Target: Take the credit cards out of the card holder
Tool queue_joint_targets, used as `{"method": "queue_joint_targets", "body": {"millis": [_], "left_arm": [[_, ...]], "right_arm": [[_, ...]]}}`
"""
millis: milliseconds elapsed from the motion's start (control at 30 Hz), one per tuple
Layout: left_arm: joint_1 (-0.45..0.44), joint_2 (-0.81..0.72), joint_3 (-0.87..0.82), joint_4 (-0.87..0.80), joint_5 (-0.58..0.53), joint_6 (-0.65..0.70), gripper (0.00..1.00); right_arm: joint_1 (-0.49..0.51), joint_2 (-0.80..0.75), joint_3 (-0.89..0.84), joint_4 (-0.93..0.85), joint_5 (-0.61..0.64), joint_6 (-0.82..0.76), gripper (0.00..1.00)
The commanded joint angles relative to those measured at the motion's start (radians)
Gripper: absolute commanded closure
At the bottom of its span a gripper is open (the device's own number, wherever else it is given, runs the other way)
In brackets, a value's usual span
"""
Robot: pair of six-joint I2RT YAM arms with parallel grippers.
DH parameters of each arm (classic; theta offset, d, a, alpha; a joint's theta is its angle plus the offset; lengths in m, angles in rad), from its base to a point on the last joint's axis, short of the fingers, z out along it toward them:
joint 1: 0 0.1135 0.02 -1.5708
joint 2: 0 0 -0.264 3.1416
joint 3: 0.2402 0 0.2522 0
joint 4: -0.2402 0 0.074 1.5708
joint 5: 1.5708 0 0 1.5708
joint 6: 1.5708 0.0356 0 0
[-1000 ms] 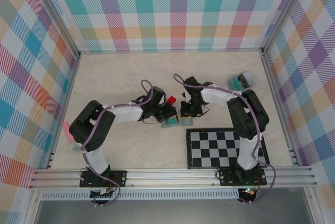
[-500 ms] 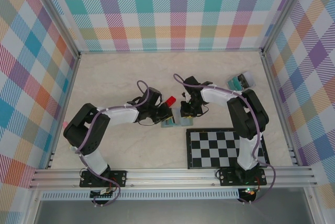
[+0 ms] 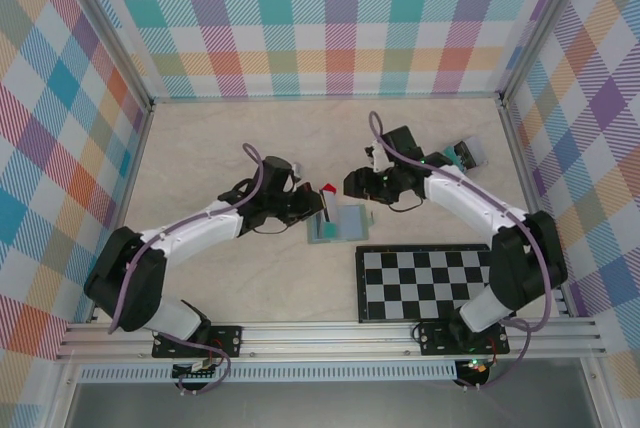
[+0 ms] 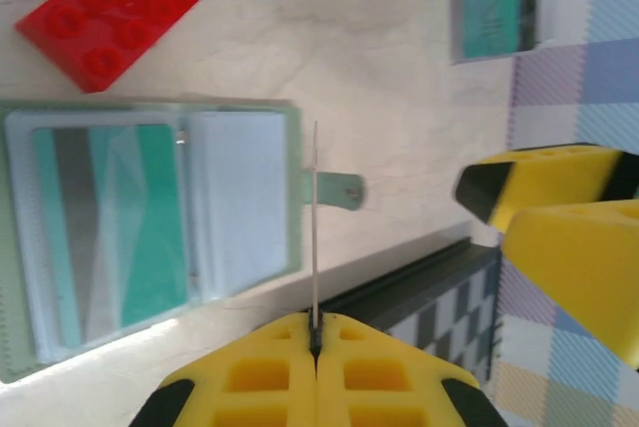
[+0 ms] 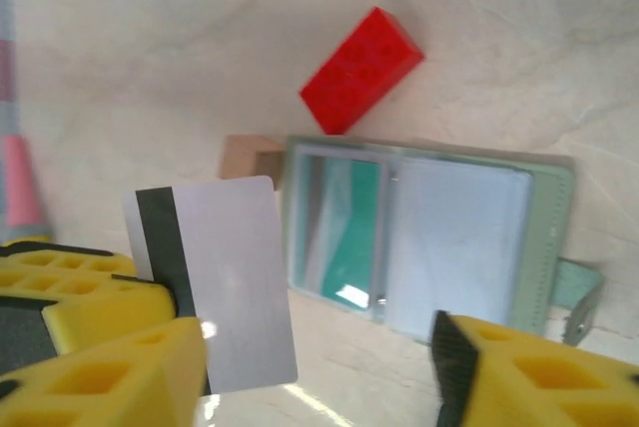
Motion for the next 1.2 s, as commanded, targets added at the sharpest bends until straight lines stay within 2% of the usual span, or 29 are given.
{"method": "queue_joint_targets", "body": {"millis": [0,133,267,467,733,800,867,967,1000,1033,1100,1167], "left_arm": [[0.016,-0.054,0.025,0.072,0.071,-0.054,1.0],[0.024,-0.056,0.035,0.167,0.145,-0.118,1.0],[0.033,-0.039,0.025,0.256,0.179,-0.175,1.0],[0.046,-0.018,-0.03,0.399,0.194,-0.266,1.0],[0.052,-0.029,-0.049,0.392,0.168,-0.266,1.0],[0.053,-0.034,-0.05,0.384,0.164,-0.263,1.0],[0.054,-0.039,-0.05,0.368,0.16,-0.258,1.0],[0.053,-0.062,-0.039,0.283,0.138,-0.228,0.99],[0.053,-0.071,-0.031,0.235,0.124,-0.209,0.93],[0.053,-0.086,-0.018,0.168,0.099,-0.181,0.8],[0.053,-0.117,0.015,0.017,0.031,-0.11,0.56],[0.053,-0.149,0.06,-0.176,-0.084,-0.037,0.37]], "right_arm": [[-0.039,-0.024,-0.06,0.104,-0.205,0.073,0.29],[-0.08,-0.048,-0.107,0.23,-0.381,0.164,0.27],[-0.091,-0.059,-0.126,0.326,-0.499,0.223,0.33],[-0.091,-0.065,-0.16,0.432,-0.584,0.287,0.42],[-0.092,-0.091,-0.171,0.451,-0.591,0.299,0.57],[-0.093,-0.099,-0.171,0.441,-0.571,0.312,0.63],[-0.094,-0.104,-0.161,0.409,-0.533,0.339,0.78],[-0.095,-0.121,-0.129,0.329,-0.469,0.325,0.93],[-0.094,-0.132,-0.118,0.293,-0.432,0.302,0.96],[-0.095,-0.146,-0.104,0.245,-0.383,0.271,1.0],[-0.095,-0.168,-0.075,0.164,-0.29,0.203,1.0],[-0.095,-0.185,-0.055,0.1,-0.189,0.141,1.0]]}}
